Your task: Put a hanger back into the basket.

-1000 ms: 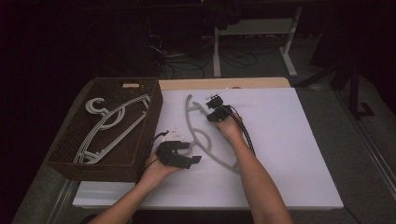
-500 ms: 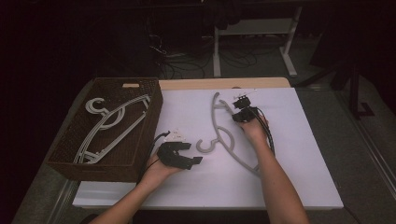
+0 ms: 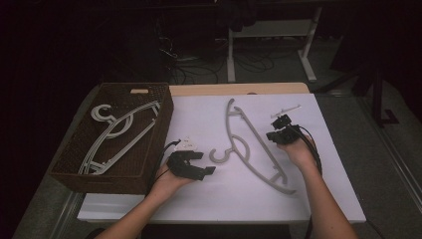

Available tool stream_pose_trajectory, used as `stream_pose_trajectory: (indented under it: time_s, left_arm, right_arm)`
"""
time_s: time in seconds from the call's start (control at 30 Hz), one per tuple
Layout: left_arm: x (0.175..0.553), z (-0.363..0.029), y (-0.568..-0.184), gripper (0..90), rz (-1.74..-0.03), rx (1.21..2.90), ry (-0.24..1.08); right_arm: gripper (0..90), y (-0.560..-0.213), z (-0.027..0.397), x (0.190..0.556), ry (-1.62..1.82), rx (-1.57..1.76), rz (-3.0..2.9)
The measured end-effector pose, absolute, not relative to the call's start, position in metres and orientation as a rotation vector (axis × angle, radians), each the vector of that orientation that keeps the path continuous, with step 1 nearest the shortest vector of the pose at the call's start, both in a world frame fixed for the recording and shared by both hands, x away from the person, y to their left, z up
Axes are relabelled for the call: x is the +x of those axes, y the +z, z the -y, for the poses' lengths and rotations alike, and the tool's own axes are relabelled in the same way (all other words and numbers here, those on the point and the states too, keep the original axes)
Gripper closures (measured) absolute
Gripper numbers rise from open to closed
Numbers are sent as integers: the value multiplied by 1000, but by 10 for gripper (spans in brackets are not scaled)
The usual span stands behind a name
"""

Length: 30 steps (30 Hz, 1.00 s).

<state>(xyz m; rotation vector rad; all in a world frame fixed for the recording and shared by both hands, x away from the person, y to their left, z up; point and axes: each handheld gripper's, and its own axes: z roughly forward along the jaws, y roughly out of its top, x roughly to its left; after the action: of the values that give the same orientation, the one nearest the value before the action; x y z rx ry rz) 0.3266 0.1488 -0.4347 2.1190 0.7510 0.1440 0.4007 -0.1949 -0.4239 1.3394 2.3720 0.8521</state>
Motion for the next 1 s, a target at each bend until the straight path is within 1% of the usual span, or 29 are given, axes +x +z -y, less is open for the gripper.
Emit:
stream_pose_trajectory:
  time_s: [0.23,0.5,0.7,1.0]
  left_arm:
    - [327,-149,-435,257,-753,2117,146]
    - [328,-152,-433,257,-757,2111,159]
    - [328,-153,-433,257,-759,2109,165]
    - [329,-154,-432,257,-761,2109,171]
  right_arm:
    - [891,-429,214,364,865,1265,-2436]
    - [892,-439,226,335,836,1222,-2513]
    - [892,-446,230,327,836,1210,-2570]
    - [892,-447,218,323,857,1104,-2689]
